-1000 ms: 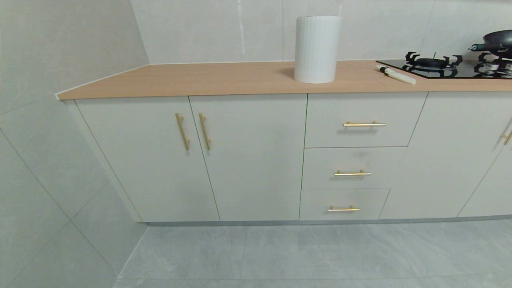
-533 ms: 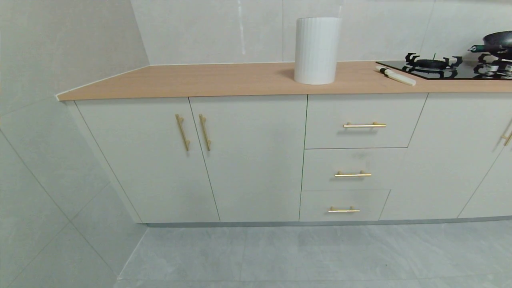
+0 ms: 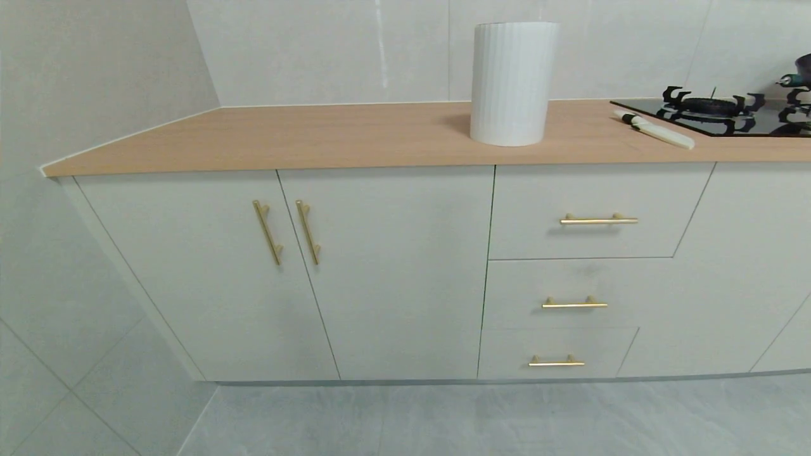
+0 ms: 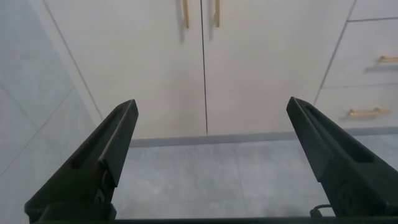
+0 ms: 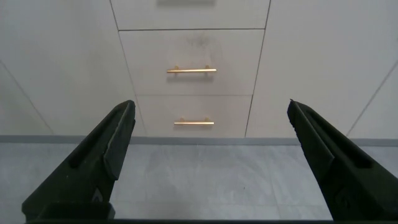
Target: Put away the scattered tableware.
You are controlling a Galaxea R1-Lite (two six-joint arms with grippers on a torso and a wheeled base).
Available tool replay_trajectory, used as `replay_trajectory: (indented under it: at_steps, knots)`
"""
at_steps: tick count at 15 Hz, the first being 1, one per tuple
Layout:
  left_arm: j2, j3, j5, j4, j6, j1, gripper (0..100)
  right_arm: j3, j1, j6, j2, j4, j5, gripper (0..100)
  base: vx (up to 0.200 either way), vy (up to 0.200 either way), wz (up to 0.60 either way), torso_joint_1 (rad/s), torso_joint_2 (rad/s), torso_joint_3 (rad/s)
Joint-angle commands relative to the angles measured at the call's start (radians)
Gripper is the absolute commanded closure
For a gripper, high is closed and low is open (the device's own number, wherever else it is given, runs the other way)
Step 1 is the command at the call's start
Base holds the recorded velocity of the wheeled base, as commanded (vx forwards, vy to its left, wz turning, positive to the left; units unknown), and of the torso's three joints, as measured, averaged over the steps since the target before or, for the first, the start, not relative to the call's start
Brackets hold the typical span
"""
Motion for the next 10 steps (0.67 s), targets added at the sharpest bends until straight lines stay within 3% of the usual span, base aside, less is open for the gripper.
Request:
replay_trajectory:
  at_steps: [1, 10]
  knots:
    - [0.000, 0.000, 0.000, -0.001, 0.000, 0.001, 0, 0.000, 0.000, 0.000, 0.004, 0.002, 0.001, 0, 0.200, 0.000, 0.00, 0.007, 0.00, -0.002]
    - [0.000, 0.000, 0.000, -0.001, -0.002, 0.000, 0, 0.000, 0.000, 0.000, 0.004, 0.000, 0.001, 0, 0.200, 0.000, 0.00, 0.004, 0.00, 0.003]
